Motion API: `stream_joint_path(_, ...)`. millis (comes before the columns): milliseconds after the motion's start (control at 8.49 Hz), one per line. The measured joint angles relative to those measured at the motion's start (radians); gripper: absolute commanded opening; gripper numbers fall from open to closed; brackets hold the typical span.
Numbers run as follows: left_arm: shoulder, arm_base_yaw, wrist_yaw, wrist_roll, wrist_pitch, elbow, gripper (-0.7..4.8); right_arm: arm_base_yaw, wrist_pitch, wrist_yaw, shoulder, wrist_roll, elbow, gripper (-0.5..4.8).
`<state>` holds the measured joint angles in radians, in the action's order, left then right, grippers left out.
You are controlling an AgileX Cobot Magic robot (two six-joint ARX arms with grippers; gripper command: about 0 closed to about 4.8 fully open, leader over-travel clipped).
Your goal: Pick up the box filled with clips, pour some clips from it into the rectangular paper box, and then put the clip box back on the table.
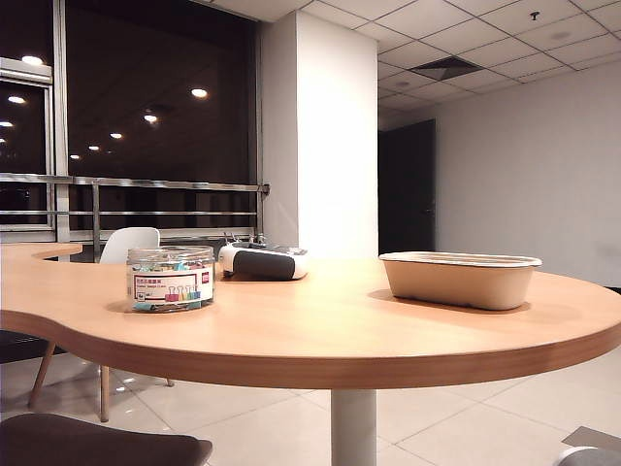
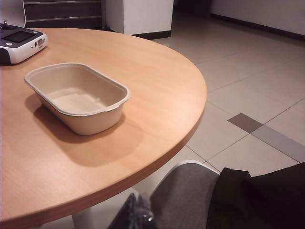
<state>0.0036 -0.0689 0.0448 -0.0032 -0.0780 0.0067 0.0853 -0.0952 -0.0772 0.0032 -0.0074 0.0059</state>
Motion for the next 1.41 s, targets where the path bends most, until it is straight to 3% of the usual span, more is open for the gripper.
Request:
stream_joint_path(707, 0.0, 0.0, 0.0, -0.042, -0.001, 0.004, -0.05, 0.0, 0.033, 0.0, 0.0, 0.016, 0.003, -0.01)
stream_joint_path(824, 0.0, 0.0, -0.001, -0.116, -0.01, 0.078, -0.05, 0.0, 0.03, 0.0, 0.0, 0.053, 0.085, -0.01)
stream_joint_path(942, 0.0, 0.0, -0.002, -0.138, -0.01, 0.109, -0.05, 0.0, 0.03, -0.002, 0.0, 0.06, 0.117, -0.01)
stream_joint_path(1060, 0.039, 0.0, -0.003, -0.183, -0.021, 0.257, -0.05, 0.0, 0.008, -0.103, 0.025, 0.08, 0.284, -0.01)
stream_joint_path(1413, 0.243, 0.0, -0.008, -0.197, -0.047, 0.452, -0.05, 0.0, -0.009, -0.154, 0.23, 0.082, 0.515, -0.01)
